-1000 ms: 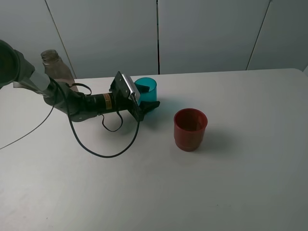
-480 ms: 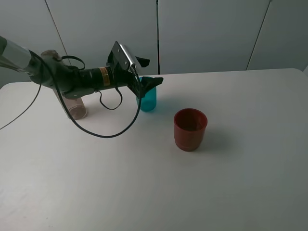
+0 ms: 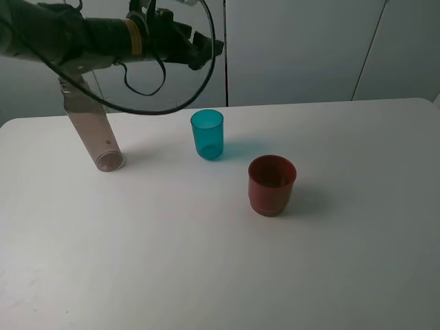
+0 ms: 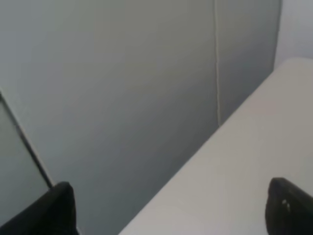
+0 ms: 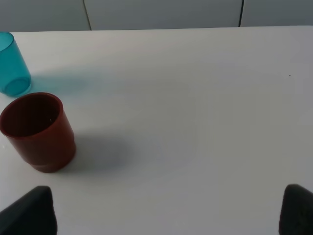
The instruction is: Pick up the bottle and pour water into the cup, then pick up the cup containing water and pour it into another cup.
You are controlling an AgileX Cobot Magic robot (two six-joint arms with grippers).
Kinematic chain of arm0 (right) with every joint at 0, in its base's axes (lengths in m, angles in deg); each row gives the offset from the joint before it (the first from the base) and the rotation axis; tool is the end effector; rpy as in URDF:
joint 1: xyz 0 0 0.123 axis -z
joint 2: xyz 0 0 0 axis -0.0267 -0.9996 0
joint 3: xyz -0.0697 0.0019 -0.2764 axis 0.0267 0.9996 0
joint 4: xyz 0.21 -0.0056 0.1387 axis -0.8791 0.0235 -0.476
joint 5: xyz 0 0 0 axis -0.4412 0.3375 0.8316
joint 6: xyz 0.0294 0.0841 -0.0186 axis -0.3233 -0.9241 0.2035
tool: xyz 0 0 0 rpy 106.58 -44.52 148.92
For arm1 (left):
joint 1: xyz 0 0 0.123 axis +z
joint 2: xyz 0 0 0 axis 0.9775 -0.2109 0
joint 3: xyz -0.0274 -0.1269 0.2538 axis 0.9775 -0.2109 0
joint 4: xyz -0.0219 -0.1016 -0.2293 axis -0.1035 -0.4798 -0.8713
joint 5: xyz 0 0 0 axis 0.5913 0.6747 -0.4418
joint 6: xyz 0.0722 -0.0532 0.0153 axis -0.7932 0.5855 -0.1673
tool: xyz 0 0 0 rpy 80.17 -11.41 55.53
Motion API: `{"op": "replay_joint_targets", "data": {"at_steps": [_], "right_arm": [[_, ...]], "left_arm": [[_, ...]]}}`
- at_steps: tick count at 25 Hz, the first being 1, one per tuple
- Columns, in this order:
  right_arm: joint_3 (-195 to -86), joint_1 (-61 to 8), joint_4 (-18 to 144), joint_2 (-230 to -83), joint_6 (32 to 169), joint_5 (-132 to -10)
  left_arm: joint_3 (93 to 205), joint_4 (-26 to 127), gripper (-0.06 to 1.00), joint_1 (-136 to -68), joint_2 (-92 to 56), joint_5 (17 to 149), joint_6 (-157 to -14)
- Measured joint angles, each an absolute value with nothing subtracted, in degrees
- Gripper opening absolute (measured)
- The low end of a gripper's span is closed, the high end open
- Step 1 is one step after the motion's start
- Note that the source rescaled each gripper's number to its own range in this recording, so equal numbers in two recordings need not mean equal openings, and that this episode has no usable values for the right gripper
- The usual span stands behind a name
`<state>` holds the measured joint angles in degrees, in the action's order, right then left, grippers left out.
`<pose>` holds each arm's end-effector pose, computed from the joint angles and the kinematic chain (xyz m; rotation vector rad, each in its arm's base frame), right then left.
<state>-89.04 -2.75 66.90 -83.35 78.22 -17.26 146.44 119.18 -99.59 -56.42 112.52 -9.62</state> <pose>-0.0081 0.0056 0.2750 -0.0389 2.0773 0.0926 0.4074 -0.1972 0.2469 0.7424 1.6671 -0.4727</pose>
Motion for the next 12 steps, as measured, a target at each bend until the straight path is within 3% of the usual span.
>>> {"op": "replay_joint_targets", "data": {"at_steps": [7, 12], "right_arm": [[-89.04, -2.75, 66.9, -83.35, 78.22, -17.26], [-89.04, -2.75, 66.9, -83.35, 78.22, -17.26]], "left_arm": [[146.44, 124.33, 0.97, -99.62, -45.05, 102.56, -0.1], [145.86, 117.21, 0.99, -99.6, -39.52, 90.03, -4.0]]}}
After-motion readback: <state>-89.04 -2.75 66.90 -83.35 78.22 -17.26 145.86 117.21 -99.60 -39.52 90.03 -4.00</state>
